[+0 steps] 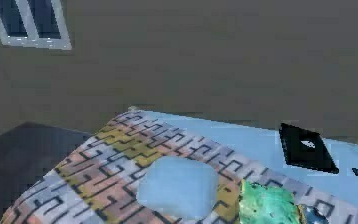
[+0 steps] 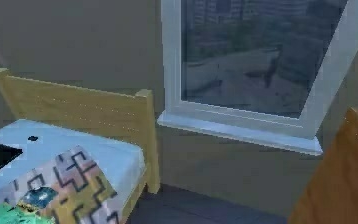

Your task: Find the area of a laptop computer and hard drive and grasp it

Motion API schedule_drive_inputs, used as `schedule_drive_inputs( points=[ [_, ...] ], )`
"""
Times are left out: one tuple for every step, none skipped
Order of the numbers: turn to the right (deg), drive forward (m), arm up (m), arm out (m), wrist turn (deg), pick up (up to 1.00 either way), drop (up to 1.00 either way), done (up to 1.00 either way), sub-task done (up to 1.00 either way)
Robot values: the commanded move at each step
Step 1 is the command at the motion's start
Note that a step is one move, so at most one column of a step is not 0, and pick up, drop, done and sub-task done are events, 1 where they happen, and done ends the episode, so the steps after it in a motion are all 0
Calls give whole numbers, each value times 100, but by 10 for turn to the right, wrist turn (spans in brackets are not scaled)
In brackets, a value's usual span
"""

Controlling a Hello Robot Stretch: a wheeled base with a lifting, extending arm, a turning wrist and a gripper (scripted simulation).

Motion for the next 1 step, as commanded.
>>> schedule_drive_inputs(
  points=[
    [-450, 0, 0, 0, 0, 0, 0, 0, 0]
  ],
)
